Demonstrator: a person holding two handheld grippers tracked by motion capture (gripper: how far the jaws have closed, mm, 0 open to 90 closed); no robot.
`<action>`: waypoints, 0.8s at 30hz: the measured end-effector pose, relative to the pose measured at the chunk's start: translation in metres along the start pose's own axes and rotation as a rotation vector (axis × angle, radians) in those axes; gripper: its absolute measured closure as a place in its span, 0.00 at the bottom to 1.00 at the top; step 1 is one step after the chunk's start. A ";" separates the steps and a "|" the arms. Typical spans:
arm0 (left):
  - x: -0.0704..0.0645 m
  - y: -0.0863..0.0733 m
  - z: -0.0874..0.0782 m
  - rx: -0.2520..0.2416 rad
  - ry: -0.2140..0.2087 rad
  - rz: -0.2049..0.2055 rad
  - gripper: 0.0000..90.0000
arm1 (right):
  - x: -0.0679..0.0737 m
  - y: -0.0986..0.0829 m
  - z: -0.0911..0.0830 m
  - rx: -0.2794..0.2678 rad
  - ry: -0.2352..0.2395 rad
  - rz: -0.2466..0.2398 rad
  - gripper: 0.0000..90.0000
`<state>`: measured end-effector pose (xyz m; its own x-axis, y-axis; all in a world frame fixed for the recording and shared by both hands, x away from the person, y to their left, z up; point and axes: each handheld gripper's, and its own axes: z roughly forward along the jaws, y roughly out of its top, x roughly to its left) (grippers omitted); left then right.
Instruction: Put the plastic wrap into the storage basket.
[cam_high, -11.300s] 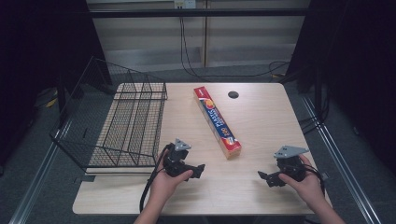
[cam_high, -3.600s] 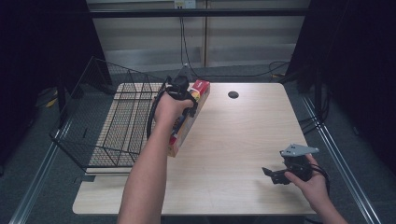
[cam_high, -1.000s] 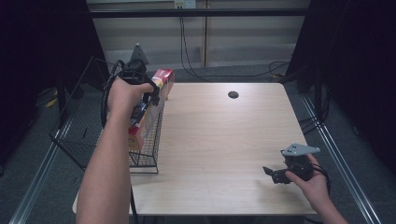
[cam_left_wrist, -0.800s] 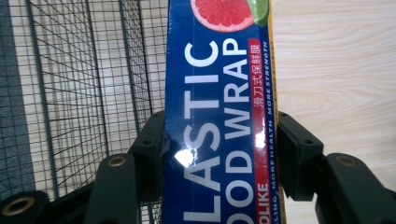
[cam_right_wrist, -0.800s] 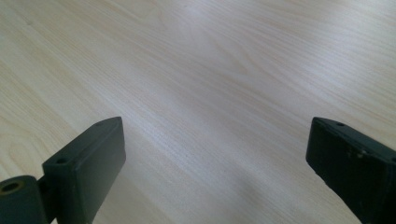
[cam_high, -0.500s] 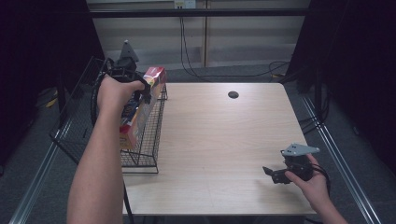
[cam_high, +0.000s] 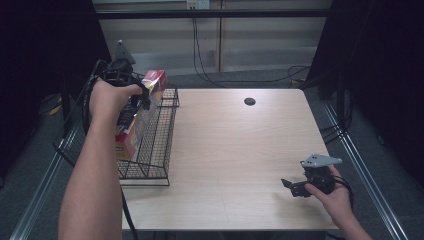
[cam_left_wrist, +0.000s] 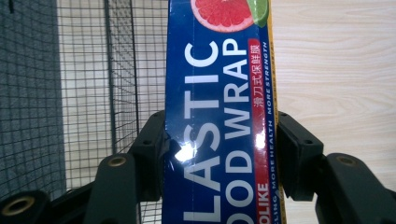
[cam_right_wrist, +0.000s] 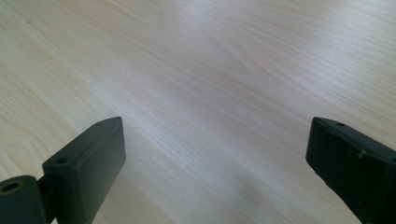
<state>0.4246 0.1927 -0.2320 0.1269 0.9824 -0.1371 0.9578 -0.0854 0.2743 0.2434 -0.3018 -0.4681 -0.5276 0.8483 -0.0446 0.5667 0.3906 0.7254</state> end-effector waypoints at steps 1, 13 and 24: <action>0.001 -0.001 -0.001 -0.002 0.003 -0.008 0.50 | 0.000 0.000 0.000 -0.003 0.001 -0.002 0.05; 0.014 -0.004 -0.007 -0.004 0.021 -0.027 0.50 | 0.000 0.000 0.000 0.001 -0.001 -0.003 0.05; 0.023 -0.007 -0.011 -0.009 0.023 -0.054 0.50 | 0.000 0.000 0.000 0.002 -0.007 0.005 0.05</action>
<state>0.4184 0.2172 -0.2264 0.0692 0.9891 -0.1302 0.9608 -0.0309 0.2754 0.2434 -0.3016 -0.4685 -0.5203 0.8527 -0.0455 0.5709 0.3870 0.7241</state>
